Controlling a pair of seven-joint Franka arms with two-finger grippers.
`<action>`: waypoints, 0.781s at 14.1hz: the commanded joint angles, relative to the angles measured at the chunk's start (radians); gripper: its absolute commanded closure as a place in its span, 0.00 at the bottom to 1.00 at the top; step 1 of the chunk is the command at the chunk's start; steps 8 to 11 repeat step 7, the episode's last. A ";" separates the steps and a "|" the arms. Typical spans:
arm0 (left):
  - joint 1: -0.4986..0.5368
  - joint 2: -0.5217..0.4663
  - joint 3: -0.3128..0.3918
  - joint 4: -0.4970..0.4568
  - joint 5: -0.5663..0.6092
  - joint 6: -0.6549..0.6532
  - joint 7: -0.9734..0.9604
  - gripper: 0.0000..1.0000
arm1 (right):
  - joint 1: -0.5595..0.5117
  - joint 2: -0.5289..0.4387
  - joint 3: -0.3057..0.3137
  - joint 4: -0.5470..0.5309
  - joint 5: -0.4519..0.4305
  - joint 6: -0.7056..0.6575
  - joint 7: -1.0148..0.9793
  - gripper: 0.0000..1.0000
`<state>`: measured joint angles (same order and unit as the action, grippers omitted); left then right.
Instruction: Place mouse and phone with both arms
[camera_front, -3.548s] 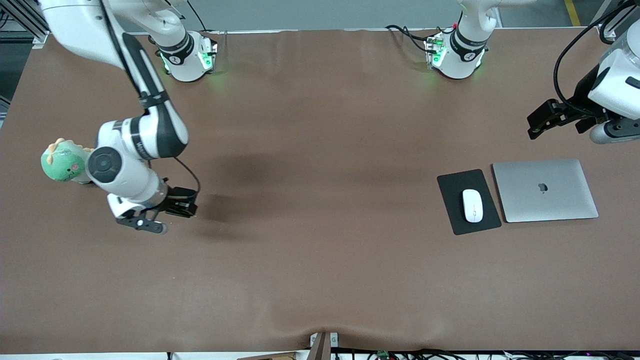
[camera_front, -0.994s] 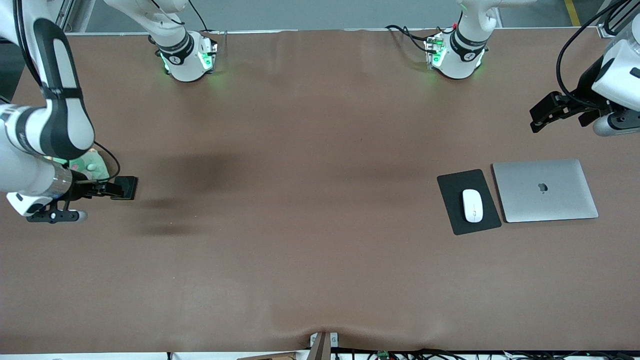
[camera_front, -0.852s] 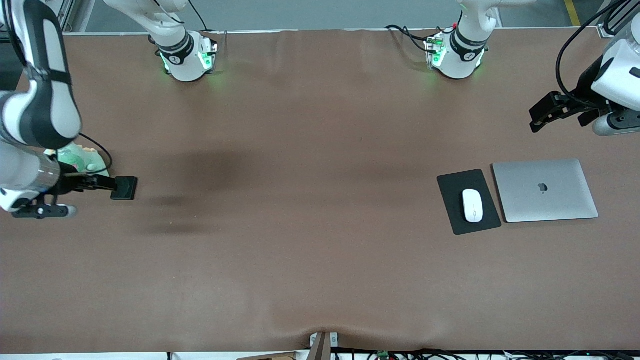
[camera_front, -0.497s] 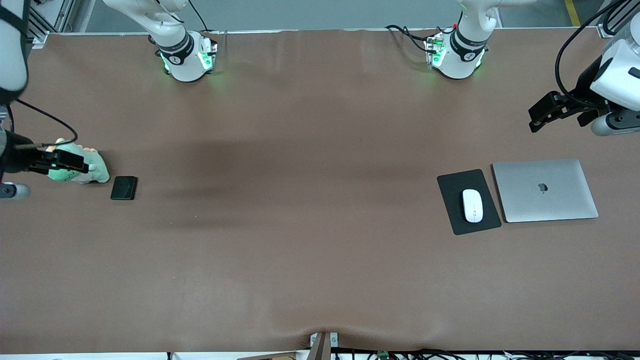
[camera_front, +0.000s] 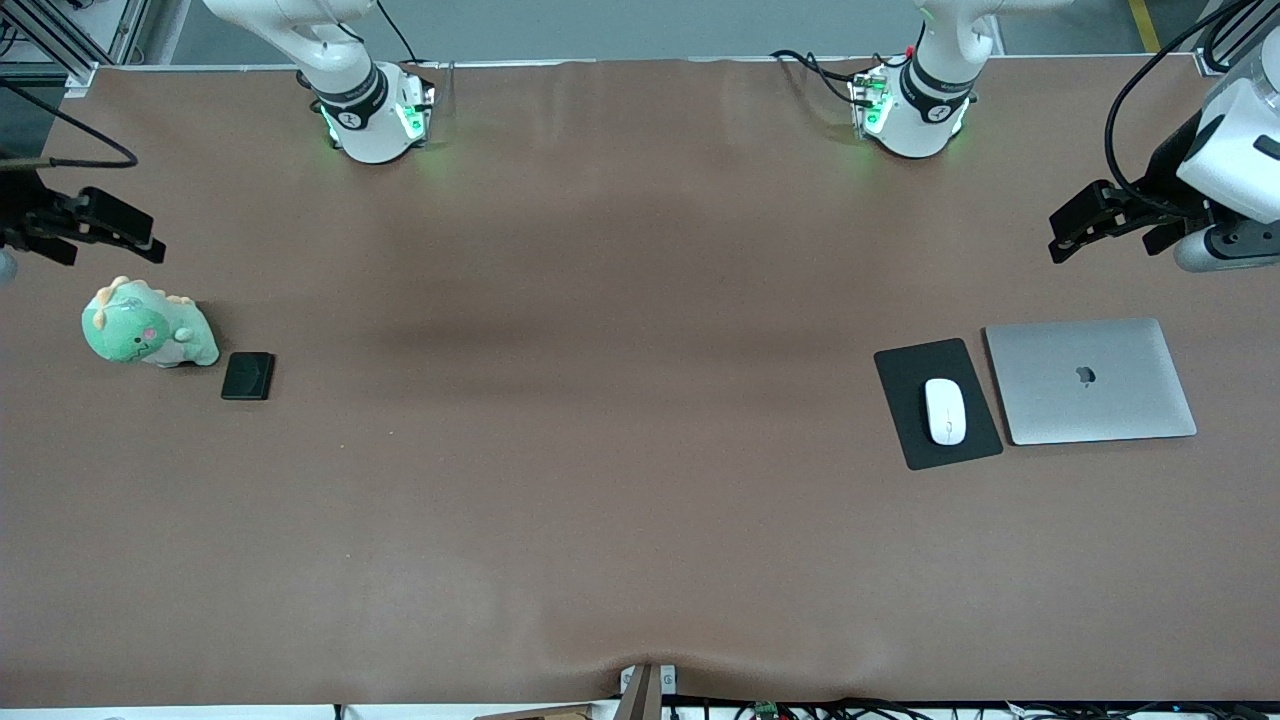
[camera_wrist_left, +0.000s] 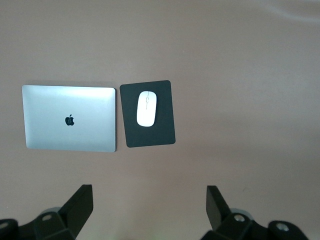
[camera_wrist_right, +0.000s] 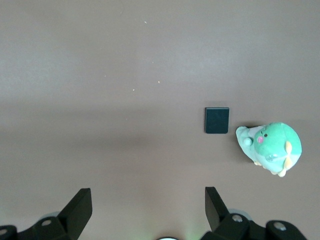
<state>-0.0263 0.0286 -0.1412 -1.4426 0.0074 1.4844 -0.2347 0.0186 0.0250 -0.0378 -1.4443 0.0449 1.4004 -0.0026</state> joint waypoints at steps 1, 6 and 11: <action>0.023 -0.007 0.005 0.002 -0.014 -0.013 0.037 0.00 | -0.003 -0.051 -0.005 -0.025 0.009 -0.040 0.001 0.00; 0.048 -0.013 0.003 0.002 -0.011 -0.027 0.041 0.00 | -0.008 -0.051 -0.008 -0.025 -0.007 -0.057 -0.017 0.00; 0.048 -0.013 0.005 0.002 -0.011 -0.027 0.041 0.00 | -0.008 -0.050 -0.010 -0.025 -0.008 -0.057 -0.017 0.00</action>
